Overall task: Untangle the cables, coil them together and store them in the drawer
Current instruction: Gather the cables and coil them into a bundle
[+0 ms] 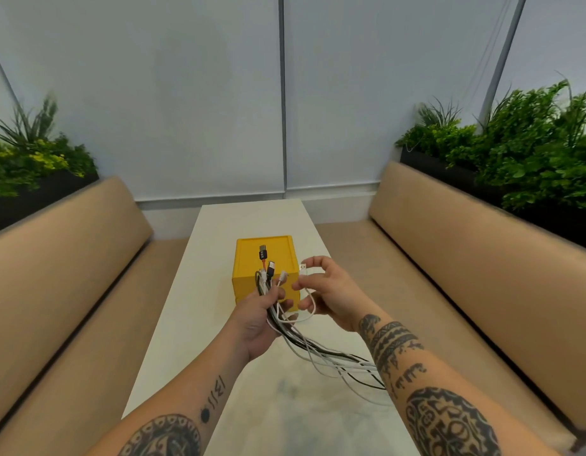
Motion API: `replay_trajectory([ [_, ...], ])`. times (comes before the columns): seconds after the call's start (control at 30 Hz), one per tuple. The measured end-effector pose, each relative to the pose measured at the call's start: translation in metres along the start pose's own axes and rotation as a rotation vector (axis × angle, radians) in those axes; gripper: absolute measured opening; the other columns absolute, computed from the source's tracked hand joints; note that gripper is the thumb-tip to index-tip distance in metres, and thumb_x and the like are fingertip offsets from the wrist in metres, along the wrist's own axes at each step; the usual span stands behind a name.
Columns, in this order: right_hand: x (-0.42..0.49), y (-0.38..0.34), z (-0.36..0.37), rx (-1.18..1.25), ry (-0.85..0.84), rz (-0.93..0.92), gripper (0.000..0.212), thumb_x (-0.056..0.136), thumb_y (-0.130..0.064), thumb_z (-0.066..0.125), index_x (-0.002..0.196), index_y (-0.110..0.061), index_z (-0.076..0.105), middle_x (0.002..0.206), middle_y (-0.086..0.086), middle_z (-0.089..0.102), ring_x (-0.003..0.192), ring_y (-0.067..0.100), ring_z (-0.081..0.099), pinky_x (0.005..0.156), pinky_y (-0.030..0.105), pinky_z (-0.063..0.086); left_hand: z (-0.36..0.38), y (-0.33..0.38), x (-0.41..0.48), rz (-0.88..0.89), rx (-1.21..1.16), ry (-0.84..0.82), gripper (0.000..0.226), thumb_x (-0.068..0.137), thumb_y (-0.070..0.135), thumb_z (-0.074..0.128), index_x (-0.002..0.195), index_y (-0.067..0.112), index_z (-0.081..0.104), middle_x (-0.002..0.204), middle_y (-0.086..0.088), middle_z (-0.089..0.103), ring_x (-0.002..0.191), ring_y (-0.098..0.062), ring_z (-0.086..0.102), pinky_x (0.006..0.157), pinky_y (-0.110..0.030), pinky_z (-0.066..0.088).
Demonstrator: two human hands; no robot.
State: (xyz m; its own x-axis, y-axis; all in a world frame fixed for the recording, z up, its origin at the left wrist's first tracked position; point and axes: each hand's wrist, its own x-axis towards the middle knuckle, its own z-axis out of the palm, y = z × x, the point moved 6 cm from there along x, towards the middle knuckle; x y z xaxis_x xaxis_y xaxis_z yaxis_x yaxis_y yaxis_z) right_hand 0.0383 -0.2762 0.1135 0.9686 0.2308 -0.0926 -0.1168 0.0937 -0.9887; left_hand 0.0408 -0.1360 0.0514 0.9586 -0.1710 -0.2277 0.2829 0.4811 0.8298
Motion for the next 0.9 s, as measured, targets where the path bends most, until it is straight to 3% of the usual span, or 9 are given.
replay_trajectory([
  [0.1, 0.003, 0.008, 0.004, -0.071, 0.077, -0.067, 0.026, 0.089, -0.002, 0.066, 0.109, -0.016, 0.059, 0.092, 0.013, 0.063, 0.063, 0.026, 0.068, 0.053, 0.031, 0.055, 0.008, 0.002, 0.000, 0.026, 0.011, -0.037, 0.028, 0.103, 0.022, 0.048, 0.123, 0.006, 0.060, 0.095, -0.010, 0.058, 0.083, -0.026, 0.057, 0.076, -0.044, 0.055],
  [0.17, 0.004, 0.011, 0.007, -0.154, 0.101, -0.128, 0.027, 0.086, -0.003, 0.071, 0.107, -0.018, 0.065, 0.089, 0.012, 0.062, 0.065, 0.023, 0.070, 0.056, 0.033, 0.056, 0.013, 0.001, -0.001, 0.026, 0.024, -0.044, 0.032, 0.105, 0.027, 0.044, 0.123, 0.005, 0.059, 0.110, -0.014, 0.065, 0.097, -0.031, 0.061, 0.088, -0.052, 0.055],
  [0.23, 0.006, 0.011, 0.009, -0.303, 0.136, -0.197, 0.028, 0.082, -0.009, 0.076, 0.104, -0.025, 0.070, 0.083, 0.008, 0.066, 0.067, 0.019, 0.071, 0.059, 0.031, 0.053, 0.013, 0.002, -0.003, 0.027, 0.065, -0.030, 0.033, 0.107, 0.031, 0.039, 0.126, 0.014, 0.059, 0.123, -0.012, 0.069, 0.112, -0.032, 0.062, 0.093, -0.051, 0.052],
  [0.3, 0.009, 0.010, 0.010, -0.434, 0.176, -0.264, 0.027, 0.082, -0.016, 0.079, 0.103, -0.032, 0.074, 0.078, -0.002, 0.068, 0.066, 0.009, 0.065, 0.063, 0.027, 0.051, 0.008, 0.002, -0.004, 0.028, 0.136, -0.022, 0.034, 0.106, 0.035, 0.039, 0.129, 0.020, 0.059, 0.126, -0.011, 0.067, 0.111, -0.030, 0.061, 0.093, -0.048, 0.050],
  [0.43, 0.010, 0.010, 0.006, -0.524, 0.215, -0.318, 0.029, 0.077, -0.024, 0.083, 0.100, -0.034, 0.070, 0.077, -0.009, 0.069, 0.061, 0.001, 0.051, 0.065, 0.021, 0.044, 0.004, 0.001, -0.005, 0.034, 0.202, -0.022, 0.032, 0.103, 0.036, 0.045, 0.127, 0.020, 0.060, 0.108, -0.007, 0.062, 0.083, -0.019, 0.052, 0.076, -0.036, 0.049],
  [0.6, 0.006, 0.024, -0.002, -0.385, 0.254, -0.251, 0.033, 0.083, -0.049, 0.073, 0.103, -0.029, 0.056, 0.091, -0.006, 0.066, 0.075, 0.007, 0.058, 0.069, 0.028, 0.048, 0.005, 0.007, -0.002, 0.096, 0.130, 0.022, 0.036, 0.105, 0.035, 0.040, 0.124, 0.010, 0.057, 0.094, -0.001, 0.062, 0.084, -0.017, 0.055, 0.073, -0.033, 0.045],
  [0.7, 0.001, 0.054, -0.001, -0.246, 0.049, -0.088, 0.033, 0.095, -0.051, 0.055, 0.108, -0.022, 0.061, 0.107, 0.002, 0.068, 0.097, 0.012, 0.063, 0.082, 0.032, 0.049, 0.004, 0.016, -0.002, 0.150, 0.031, 0.092, 0.033, 0.106, 0.037, 0.038, 0.108, 0.010, 0.057, 0.077, -0.002, 0.062, 0.073, -0.019, 0.056, 0.068, -0.034, 0.045],
  [0.8, -0.011, 0.081, 0.016, -0.525, -0.226, -0.080, 0.033, 0.089, -0.054, 0.060, 0.108, -0.027, 0.058, 0.098, -0.009, 0.066, 0.085, -0.002, 0.059, 0.077, 0.023, 0.047, 0.000, 0.020, 0.000, 0.156, 0.024, 0.189, 0.037, 0.104, 0.044, 0.038, 0.099, 0.011, 0.054, 0.061, 0.000, 0.057, 0.069, -0.019, 0.059, 0.069, -0.035, 0.045],
  [0.9, -0.007, 0.093, 0.018, -0.816, -0.162, -0.127, 0.027, 0.097, -0.049, 0.050, 0.093, -0.022, 0.048, 0.083, -0.001, 0.059, 0.072, 0.014, 0.053, 0.068, 0.036, 0.044, -0.003, 0.021, 0.003, 0.118, -0.013, 0.202, 0.038, 0.103, 0.045, 0.040, 0.098, 0.011, 0.054, 0.057, 0.003, 0.052, 0.064, -0.017, 0.064, 0.071, -0.037, 0.046],
])
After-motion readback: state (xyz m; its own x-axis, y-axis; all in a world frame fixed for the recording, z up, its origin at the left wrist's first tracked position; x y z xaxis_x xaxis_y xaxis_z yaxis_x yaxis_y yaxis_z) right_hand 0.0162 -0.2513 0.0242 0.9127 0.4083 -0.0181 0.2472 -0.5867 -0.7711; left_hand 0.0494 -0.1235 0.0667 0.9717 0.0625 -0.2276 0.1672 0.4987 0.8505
